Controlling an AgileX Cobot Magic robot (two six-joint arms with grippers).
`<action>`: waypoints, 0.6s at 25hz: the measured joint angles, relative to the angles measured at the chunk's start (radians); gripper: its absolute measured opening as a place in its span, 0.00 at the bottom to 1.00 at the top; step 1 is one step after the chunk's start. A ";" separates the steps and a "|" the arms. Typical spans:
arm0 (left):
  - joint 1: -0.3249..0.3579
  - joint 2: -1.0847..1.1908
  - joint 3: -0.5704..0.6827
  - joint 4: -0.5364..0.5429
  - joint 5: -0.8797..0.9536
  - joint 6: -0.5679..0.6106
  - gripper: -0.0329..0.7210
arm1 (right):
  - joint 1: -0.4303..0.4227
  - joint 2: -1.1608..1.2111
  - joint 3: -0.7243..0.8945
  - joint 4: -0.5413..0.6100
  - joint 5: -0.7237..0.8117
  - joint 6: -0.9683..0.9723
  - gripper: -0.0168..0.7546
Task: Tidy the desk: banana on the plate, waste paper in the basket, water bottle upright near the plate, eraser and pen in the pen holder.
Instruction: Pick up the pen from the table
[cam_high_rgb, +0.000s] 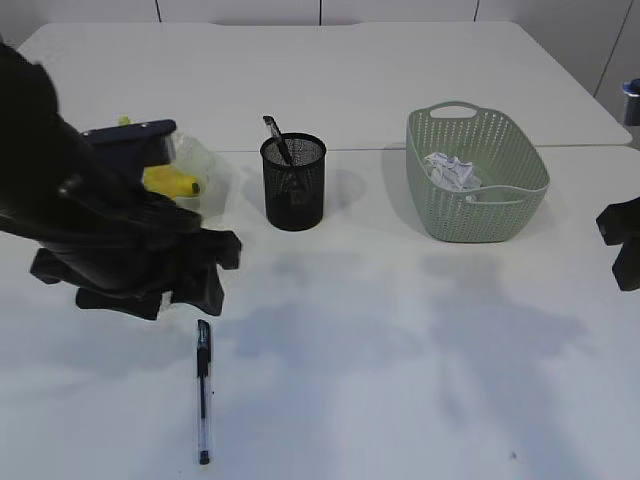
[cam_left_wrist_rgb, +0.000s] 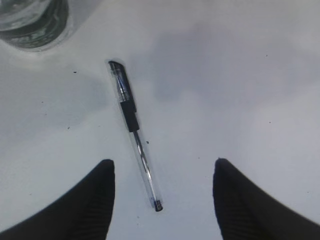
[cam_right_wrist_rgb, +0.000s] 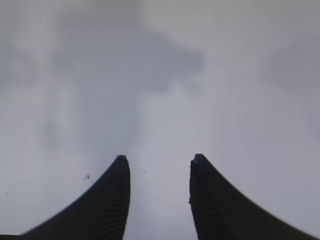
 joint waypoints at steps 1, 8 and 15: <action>-0.016 0.026 -0.011 0.026 -0.002 -0.028 0.62 | 0.000 0.000 0.000 0.000 0.000 0.000 0.42; -0.038 0.162 -0.021 0.115 -0.009 -0.210 0.62 | 0.000 0.000 0.000 -0.002 0.000 0.000 0.42; -0.039 0.240 -0.027 0.163 -0.039 -0.324 0.62 | 0.000 0.000 0.000 -0.002 0.000 0.000 0.42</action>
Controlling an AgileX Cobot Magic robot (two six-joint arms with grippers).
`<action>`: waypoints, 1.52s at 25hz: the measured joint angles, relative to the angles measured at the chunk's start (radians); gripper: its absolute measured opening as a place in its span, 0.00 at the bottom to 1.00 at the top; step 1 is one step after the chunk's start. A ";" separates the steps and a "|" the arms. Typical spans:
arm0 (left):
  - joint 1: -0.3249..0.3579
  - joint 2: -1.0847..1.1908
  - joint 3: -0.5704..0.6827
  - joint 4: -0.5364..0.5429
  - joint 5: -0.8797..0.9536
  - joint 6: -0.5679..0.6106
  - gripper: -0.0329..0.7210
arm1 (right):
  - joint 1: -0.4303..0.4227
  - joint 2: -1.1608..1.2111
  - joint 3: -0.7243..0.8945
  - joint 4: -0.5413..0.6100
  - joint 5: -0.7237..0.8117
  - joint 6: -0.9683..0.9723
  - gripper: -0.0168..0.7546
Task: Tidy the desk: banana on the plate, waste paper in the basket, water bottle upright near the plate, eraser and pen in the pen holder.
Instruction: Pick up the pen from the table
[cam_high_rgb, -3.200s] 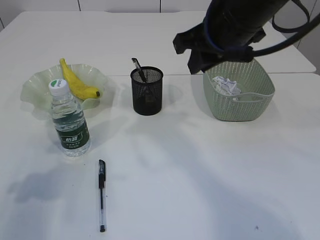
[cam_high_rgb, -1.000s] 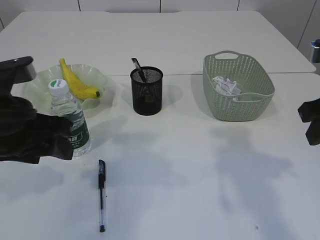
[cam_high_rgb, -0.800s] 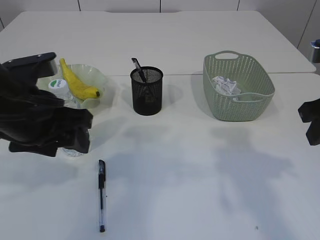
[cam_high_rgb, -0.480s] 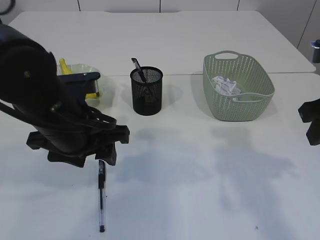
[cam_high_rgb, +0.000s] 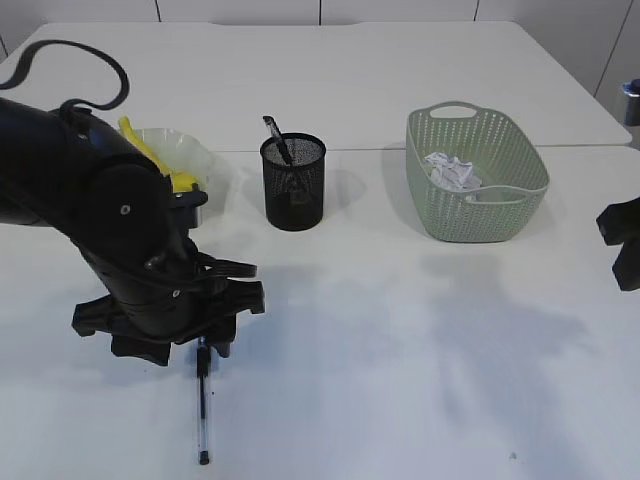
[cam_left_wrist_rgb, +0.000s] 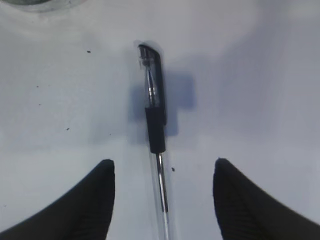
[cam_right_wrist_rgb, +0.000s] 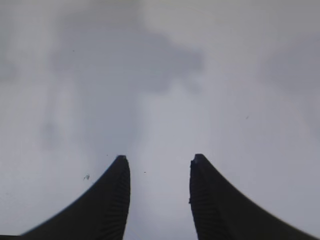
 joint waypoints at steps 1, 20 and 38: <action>0.000 0.010 0.000 0.002 -0.005 -0.012 0.62 | 0.000 0.000 0.000 0.000 0.000 0.000 0.42; 0.000 0.111 -0.005 0.008 -0.101 -0.092 0.61 | 0.000 0.000 0.000 0.000 0.000 0.002 0.42; 0.000 0.136 -0.005 0.008 -0.084 -0.094 0.60 | 0.000 0.000 0.000 0.000 0.000 0.002 0.42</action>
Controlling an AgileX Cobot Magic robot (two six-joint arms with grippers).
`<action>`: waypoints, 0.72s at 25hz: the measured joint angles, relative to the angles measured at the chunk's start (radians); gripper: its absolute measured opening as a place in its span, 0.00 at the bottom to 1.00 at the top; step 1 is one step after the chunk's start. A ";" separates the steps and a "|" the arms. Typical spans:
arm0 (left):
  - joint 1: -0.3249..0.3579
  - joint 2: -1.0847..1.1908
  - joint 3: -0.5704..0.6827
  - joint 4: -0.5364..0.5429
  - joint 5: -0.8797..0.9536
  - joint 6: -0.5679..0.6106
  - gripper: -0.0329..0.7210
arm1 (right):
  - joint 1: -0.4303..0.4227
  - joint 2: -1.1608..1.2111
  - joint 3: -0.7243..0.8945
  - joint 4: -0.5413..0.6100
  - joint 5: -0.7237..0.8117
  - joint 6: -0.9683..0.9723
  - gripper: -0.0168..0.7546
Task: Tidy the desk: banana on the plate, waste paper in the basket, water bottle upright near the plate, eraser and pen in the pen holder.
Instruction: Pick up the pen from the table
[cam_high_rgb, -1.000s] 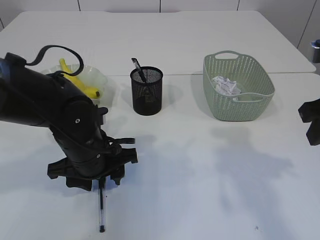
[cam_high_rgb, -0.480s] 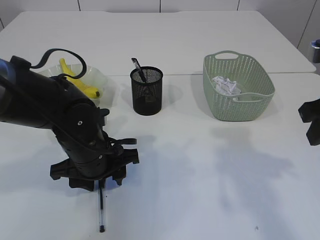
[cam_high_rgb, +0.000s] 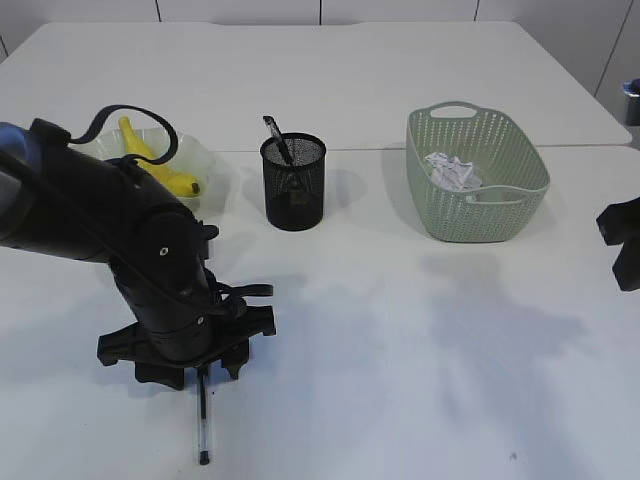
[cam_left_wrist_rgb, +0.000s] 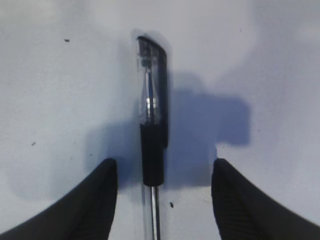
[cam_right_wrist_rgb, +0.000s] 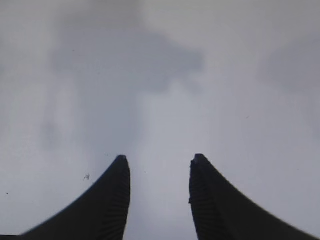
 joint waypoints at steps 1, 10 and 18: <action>0.000 0.000 0.000 0.000 0.000 0.000 0.60 | 0.000 0.000 0.000 0.000 0.000 0.000 0.42; 0.000 0.001 0.000 -0.006 0.001 -0.001 0.42 | 0.000 0.000 0.000 0.000 0.000 0.000 0.42; 0.000 0.001 0.000 -0.014 0.002 -0.001 0.22 | 0.000 0.000 0.000 0.000 0.002 0.000 0.42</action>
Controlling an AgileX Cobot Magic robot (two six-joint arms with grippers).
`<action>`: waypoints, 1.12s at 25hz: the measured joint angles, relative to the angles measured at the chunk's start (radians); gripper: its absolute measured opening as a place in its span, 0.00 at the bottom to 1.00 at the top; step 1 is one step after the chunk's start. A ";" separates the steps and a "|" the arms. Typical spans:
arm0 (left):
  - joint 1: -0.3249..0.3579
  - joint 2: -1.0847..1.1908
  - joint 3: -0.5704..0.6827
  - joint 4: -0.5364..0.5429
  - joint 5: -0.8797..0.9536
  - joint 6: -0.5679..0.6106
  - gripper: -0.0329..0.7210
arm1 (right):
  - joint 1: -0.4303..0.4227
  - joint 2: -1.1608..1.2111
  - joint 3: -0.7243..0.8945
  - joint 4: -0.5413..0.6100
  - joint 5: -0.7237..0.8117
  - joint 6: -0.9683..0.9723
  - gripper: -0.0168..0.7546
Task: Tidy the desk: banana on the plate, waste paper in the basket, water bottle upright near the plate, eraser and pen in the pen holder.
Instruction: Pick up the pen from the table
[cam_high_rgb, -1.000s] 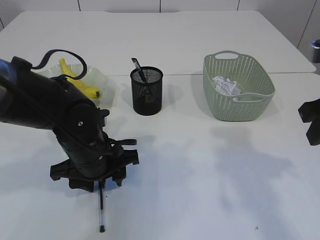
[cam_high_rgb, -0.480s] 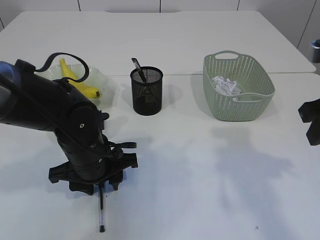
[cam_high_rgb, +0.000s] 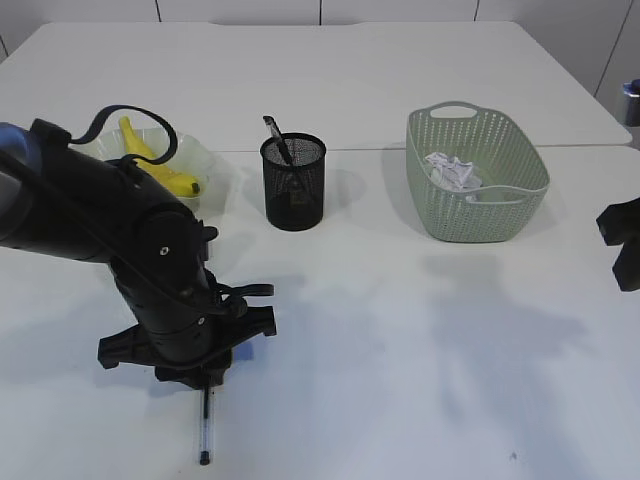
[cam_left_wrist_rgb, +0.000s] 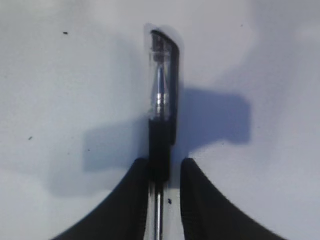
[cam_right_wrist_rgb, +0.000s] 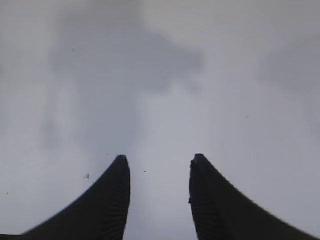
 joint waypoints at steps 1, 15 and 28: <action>0.000 0.000 0.000 0.000 0.000 0.000 0.20 | 0.000 0.000 0.000 0.000 0.000 0.000 0.42; 0.000 -0.015 0.000 0.000 -0.056 0.003 0.08 | 0.000 0.000 0.000 0.000 0.000 0.000 0.42; -0.002 -0.111 -0.083 0.199 -0.148 0.045 0.08 | 0.000 0.000 0.000 0.000 0.000 0.001 0.42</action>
